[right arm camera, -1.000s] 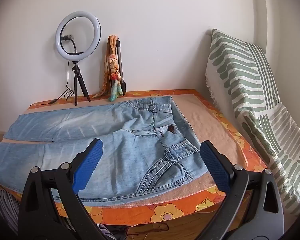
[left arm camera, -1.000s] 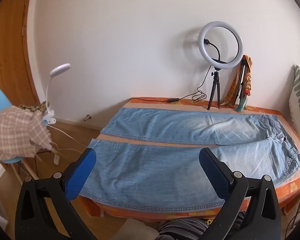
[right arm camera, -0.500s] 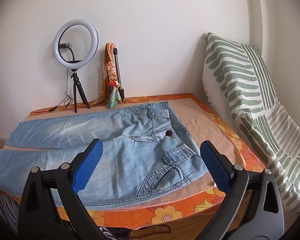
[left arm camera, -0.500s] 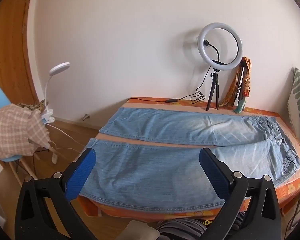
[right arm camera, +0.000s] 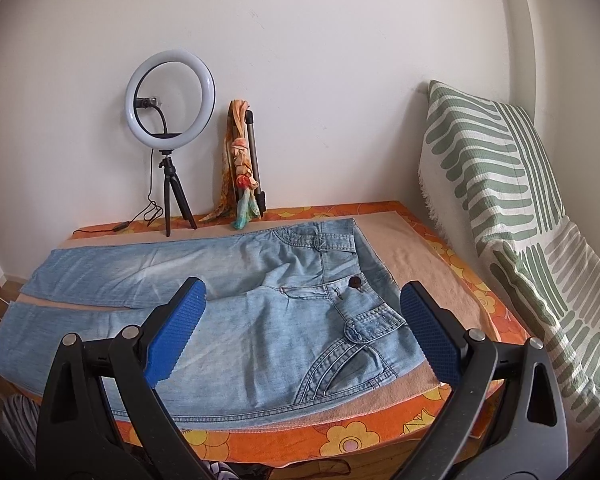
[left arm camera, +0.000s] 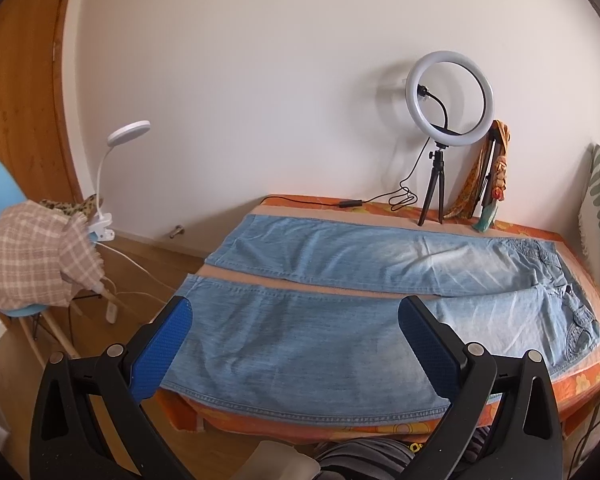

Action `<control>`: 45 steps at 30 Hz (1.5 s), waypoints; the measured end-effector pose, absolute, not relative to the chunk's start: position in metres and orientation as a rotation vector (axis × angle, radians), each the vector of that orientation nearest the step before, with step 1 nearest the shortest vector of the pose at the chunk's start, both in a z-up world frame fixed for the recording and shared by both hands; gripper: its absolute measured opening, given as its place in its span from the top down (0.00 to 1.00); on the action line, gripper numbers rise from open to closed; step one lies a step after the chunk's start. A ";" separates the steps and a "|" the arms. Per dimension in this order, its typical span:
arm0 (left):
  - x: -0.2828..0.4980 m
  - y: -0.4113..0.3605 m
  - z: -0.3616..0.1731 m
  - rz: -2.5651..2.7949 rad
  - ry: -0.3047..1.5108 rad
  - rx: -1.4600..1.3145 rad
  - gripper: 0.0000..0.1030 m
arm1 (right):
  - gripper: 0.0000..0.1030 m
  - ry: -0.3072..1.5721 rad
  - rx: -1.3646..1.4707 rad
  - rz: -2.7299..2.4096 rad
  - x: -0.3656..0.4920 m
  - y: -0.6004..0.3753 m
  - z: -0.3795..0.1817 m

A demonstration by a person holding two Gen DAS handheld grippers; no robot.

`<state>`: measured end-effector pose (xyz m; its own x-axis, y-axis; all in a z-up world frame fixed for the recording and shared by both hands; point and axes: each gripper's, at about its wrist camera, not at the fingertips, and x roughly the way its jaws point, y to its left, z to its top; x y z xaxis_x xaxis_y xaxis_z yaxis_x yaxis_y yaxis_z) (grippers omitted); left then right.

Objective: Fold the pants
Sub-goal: 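Position both tools over the light blue jeans legs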

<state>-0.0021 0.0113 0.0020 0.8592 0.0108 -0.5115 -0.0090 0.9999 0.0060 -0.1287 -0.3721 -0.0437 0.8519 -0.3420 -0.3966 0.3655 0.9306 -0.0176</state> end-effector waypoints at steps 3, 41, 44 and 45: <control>-0.003 0.012 0.002 0.012 0.535 -0.001 0.00 | 0.03 0.400 0.060 -0.371 -0.130 -0.372 -0.043; -0.006 0.022 0.002 0.027 0.527 -0.010 0.00 | 0.03 0.394 0.064 -0.368 -0.130 -0.370 -0.041; -0.007 0.023 0.002 0.031 0.526 -0.009 0.00 | 0.03 0.394 0.063 -0.365 -0.129 -0.367 -0.040; -0.007 0.023 0.002 0.032 0.525 -0.010 0.00 | 0.03 0.394 0.062 -0.366 -0.129 -0.368 -0.040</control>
